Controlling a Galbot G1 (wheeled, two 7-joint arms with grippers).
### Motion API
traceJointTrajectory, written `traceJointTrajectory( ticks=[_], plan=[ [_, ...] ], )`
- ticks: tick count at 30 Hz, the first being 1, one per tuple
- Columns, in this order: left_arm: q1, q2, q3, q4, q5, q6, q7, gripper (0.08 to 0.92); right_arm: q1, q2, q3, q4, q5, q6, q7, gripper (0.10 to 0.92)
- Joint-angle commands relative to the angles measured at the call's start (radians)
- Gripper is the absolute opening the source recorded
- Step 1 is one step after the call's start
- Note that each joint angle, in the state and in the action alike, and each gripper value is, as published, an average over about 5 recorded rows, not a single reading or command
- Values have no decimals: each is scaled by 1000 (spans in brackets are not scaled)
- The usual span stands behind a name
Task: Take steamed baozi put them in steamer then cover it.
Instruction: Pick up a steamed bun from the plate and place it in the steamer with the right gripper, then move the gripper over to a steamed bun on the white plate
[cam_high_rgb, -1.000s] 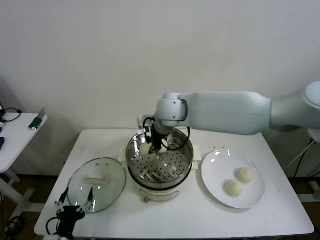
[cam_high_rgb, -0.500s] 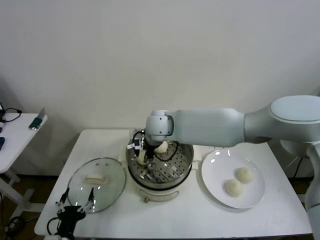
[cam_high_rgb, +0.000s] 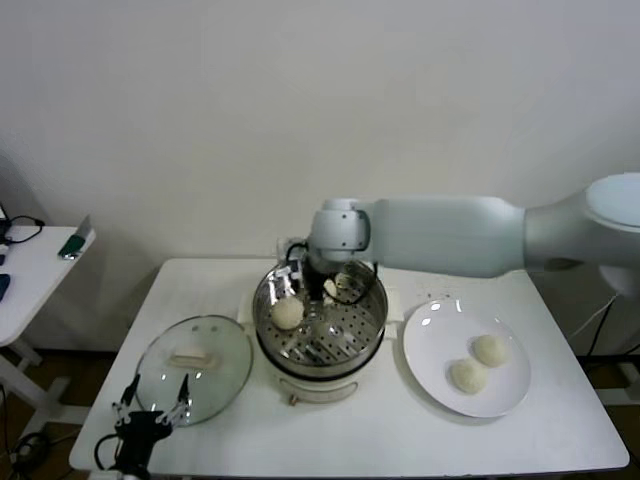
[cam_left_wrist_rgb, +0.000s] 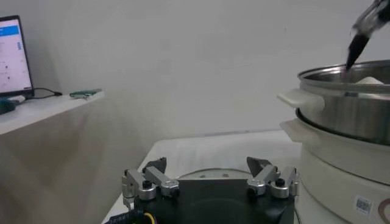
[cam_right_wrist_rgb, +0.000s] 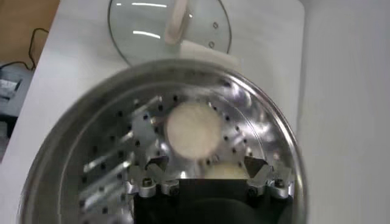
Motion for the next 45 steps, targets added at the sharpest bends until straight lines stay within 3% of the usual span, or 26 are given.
traceJointTrajectory(
  ticks=[1, 9, 17, 30, 45],
  plan=[
    [-3, 4, 1, 5, 0, 1, 1, 823, 281, -365, -227, 106, -105, 238, -268, 823],
    [-15, 6, 11, 13, 6, 2, 3, 823, 222, -621, -400, 185, -298, 272, -258, 823],
    [-18, 6, 11, 7, 5, 3, 3, 823, -117, -738, -219, 151, -449, 221, -189, 823],
    [-20, 4, 9, 19, 8, 2, 2, 823, -499, -683, 125, 45, -512, 152, -115, 823],
    [-23, 5, 5, 30, 8, 3, 2, 823, -655, -581, 265, -35, -518, 121, -59, 823]
  ],
)
